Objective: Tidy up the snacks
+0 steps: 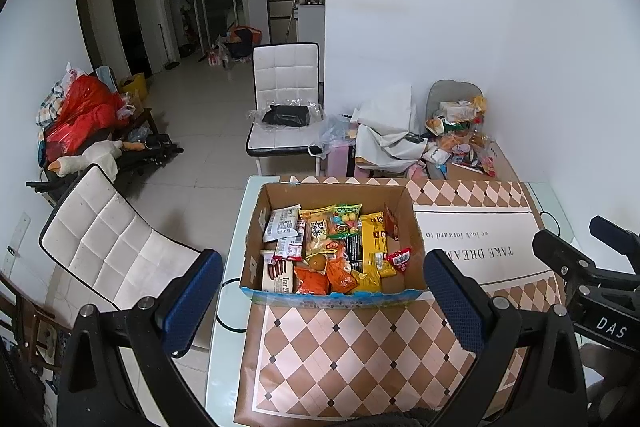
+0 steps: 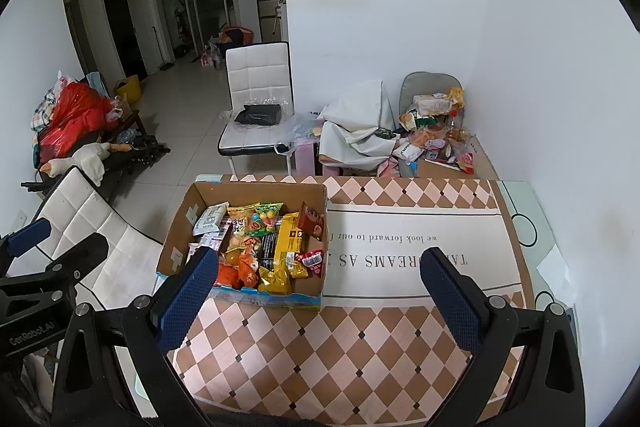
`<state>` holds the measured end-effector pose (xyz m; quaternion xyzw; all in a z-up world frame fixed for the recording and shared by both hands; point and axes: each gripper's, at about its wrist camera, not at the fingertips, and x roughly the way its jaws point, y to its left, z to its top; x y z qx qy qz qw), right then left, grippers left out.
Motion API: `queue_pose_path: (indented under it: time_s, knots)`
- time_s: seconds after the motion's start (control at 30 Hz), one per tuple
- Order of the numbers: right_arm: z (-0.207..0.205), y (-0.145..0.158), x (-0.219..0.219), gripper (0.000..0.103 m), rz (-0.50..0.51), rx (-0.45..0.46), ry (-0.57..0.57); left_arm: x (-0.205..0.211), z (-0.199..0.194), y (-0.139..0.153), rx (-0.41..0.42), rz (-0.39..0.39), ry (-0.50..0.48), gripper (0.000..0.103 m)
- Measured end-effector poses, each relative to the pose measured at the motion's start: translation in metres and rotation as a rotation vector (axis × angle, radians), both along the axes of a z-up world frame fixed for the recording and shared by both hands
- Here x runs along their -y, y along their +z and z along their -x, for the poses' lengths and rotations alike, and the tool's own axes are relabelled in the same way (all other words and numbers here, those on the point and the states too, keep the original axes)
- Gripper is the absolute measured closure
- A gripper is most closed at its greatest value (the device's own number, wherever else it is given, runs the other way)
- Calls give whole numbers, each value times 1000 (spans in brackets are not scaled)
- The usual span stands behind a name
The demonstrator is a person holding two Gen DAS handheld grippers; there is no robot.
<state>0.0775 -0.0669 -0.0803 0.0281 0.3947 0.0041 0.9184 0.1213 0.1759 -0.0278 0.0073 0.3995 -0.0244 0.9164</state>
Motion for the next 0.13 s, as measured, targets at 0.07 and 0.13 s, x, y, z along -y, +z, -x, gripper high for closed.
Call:
queue_pose_path:
  time_s: [0.07,0.13]
  knots:
    - [0,-1,0,0,-4,0,0,-2,0,1,7,-3,4,0]
    - [1,0,0,0,0,3,0,-3,0,2,11,1,4,0]
